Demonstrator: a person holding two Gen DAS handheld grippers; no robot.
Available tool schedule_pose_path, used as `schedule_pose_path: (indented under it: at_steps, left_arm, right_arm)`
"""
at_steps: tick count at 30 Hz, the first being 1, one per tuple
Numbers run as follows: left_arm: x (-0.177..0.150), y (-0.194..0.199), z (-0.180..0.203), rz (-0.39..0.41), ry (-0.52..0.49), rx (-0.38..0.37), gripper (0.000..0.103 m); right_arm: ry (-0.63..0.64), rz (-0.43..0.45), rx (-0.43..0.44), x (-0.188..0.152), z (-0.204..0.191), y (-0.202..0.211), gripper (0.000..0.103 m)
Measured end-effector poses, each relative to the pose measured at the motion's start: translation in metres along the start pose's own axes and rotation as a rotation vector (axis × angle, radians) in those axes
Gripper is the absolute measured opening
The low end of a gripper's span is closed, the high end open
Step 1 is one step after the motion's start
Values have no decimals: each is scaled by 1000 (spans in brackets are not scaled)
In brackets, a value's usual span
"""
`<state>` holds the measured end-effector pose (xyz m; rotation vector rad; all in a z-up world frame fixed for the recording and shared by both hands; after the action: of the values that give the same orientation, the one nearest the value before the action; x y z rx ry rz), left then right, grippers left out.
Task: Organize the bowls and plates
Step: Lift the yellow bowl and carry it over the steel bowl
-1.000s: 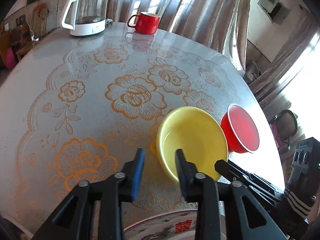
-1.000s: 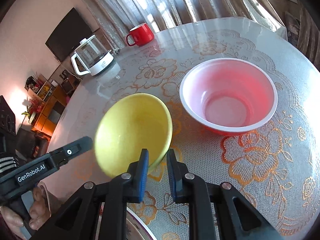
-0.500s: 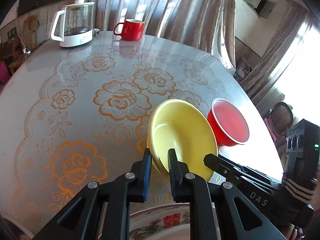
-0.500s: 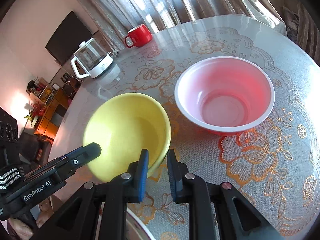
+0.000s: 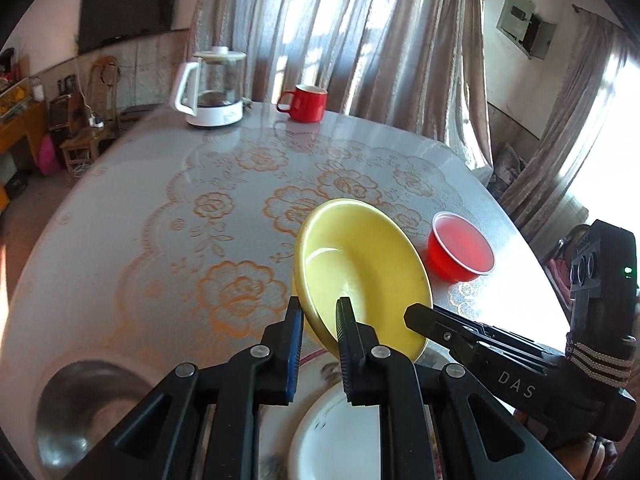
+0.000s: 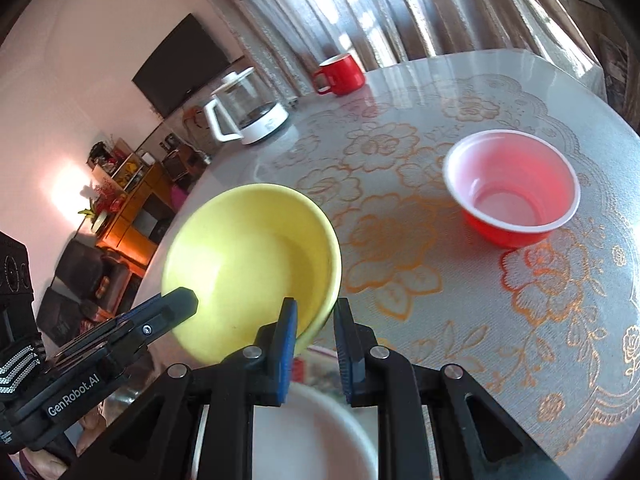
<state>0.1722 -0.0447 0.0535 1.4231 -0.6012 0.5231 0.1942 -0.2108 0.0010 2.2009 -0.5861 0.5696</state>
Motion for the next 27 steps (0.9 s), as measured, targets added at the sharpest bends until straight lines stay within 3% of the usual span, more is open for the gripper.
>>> schedule_pose_path:
  at_steps: [13, 27]
  left_arm:
    - [-49, 66, -68, 111, 61, 150, 17]
    - [-89, 97, -115, 167, 127, 234, 17]
  right_arm:
    - [128, -91, 118, -45, -79, -22, 18]
    - [217, -177, 162, -81, -133, -51, 18]
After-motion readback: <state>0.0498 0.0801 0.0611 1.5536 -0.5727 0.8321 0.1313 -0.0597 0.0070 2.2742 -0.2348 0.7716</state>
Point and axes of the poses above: each gripper's, at about its wrist camera, not at the fingertips, and y roughly against the way its jaws point, z to its right, x to its top, the point moved 2 cm from there along -y, roughly the way its jaws point, and after that the axes turned 13 degrees about x, right-handed, at the moved point
